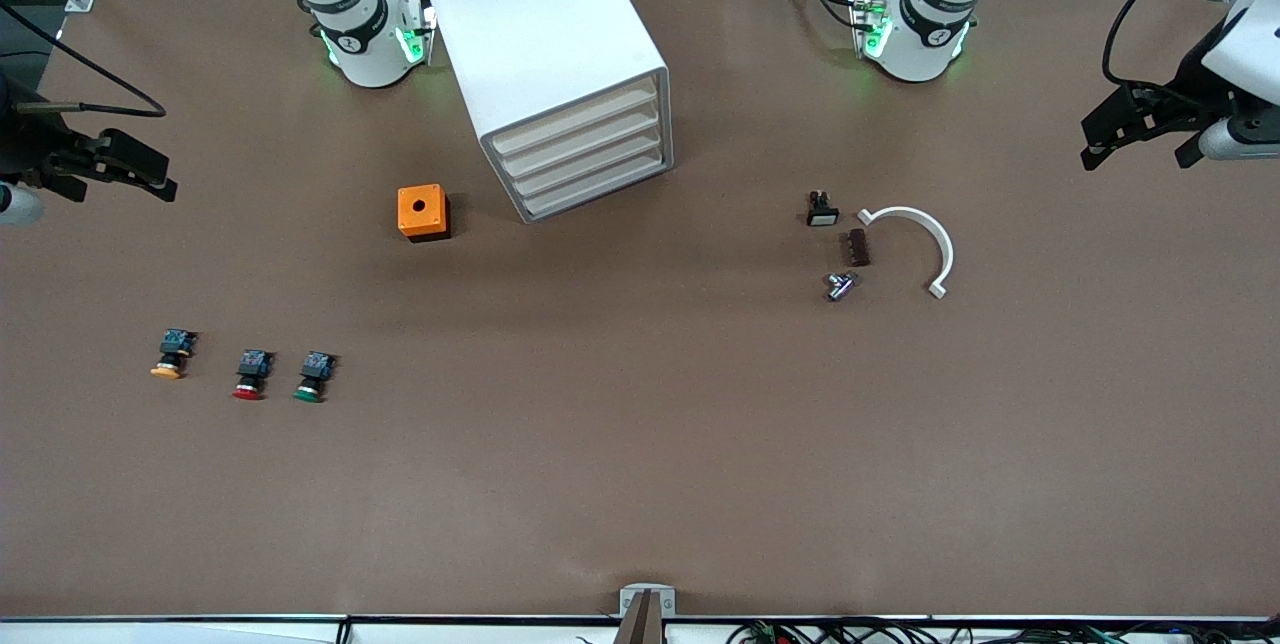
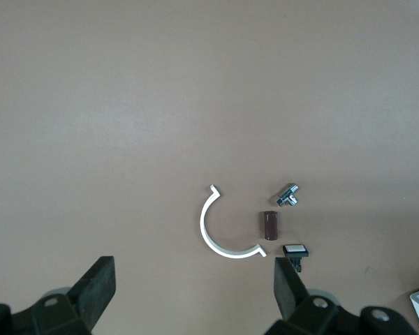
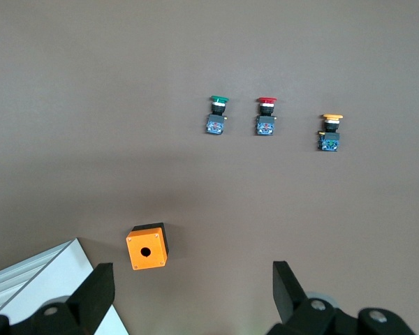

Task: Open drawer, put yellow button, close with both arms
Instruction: 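Move the left gripper toward the white drawer cabinet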

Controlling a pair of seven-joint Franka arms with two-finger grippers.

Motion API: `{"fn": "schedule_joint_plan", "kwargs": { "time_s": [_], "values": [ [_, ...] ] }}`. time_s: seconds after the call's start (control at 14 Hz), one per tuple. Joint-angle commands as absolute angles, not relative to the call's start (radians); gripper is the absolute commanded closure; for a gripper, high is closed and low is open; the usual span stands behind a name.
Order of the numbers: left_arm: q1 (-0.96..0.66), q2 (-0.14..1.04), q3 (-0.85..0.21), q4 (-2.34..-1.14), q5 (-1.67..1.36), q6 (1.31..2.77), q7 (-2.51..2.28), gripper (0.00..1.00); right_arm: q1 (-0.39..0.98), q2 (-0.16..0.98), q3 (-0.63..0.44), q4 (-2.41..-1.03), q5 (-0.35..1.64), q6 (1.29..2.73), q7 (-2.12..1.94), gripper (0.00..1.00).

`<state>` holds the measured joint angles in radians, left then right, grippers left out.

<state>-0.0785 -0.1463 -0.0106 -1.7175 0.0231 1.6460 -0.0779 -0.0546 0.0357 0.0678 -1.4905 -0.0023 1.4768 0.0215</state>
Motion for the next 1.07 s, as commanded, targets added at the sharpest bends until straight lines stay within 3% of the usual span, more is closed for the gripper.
{"fn": "schedule_joint_plan", "kwargs": {
  "time_s": [0.0, 1.0],
  "values": [
    [-0.072, -0.132, -0.018, -1.700, 0.011, 1.635, -0.055, 0.00, -0.051, 0.025, 0.067, -1.499, -0.008, 1.474, 0.031, 0.00],
    [-0.077, -0.019, -0.040, -1.701, -0.089, 1.536, 0.106, 0.00, -0.052, 0.025, 0.067, -1.514, -0.008, 1.470, 0.031, 0.00]
  ]
}}
